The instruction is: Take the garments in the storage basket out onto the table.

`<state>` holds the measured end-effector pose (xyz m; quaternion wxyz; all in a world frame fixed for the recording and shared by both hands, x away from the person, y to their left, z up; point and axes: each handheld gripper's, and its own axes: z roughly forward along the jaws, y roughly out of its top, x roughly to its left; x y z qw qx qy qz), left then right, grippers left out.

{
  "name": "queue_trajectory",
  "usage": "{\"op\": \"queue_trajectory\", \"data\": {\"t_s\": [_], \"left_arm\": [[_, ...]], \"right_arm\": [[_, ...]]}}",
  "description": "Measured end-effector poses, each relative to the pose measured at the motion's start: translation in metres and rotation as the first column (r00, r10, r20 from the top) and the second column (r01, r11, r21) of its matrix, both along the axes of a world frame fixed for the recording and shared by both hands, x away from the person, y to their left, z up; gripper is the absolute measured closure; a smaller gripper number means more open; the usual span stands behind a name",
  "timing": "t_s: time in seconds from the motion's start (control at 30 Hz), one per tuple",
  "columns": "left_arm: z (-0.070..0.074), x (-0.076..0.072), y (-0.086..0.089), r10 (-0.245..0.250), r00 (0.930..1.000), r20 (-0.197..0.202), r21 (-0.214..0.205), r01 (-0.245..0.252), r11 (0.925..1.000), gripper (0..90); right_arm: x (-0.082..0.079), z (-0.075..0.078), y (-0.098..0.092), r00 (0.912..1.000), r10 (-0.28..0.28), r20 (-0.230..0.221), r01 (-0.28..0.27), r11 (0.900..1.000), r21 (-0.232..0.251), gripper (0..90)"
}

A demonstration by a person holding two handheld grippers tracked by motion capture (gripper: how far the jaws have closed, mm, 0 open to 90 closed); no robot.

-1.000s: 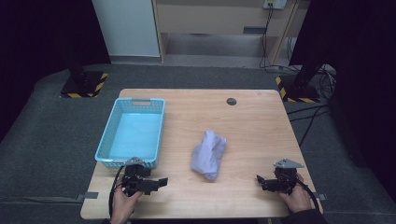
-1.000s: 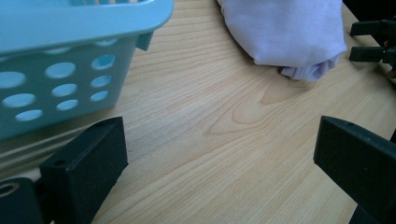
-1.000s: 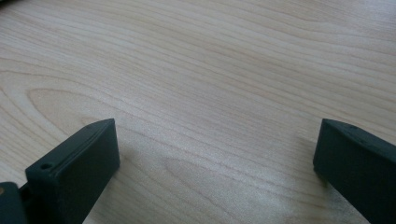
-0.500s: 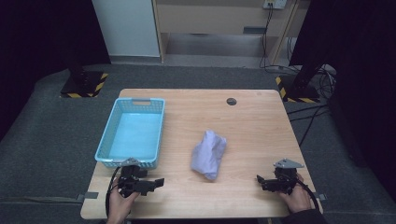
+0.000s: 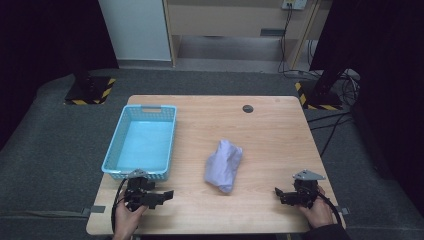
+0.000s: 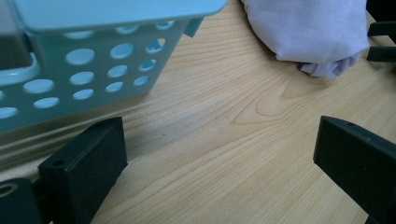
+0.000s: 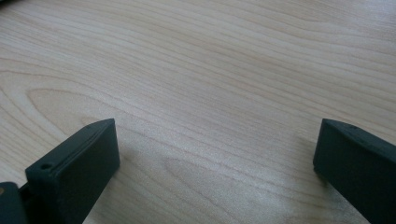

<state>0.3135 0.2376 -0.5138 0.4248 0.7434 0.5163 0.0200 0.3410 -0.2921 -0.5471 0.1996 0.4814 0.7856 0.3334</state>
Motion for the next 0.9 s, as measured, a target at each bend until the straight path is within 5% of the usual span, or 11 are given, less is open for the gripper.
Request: {"op": "queue_trajectory", "data": {"t_s": [0.9], "left_arm": [[-0.0019, 0.0018, 0.0105, 0.049, 0.9988, 0.005, 0.066, -0.05, 0.9966, 1.8]], "right_arm": [[0.0, 0.0, 0.0, 1.0, 0.0, 0.0, 0.0, 1.0, 0.0, 0.6]]}}
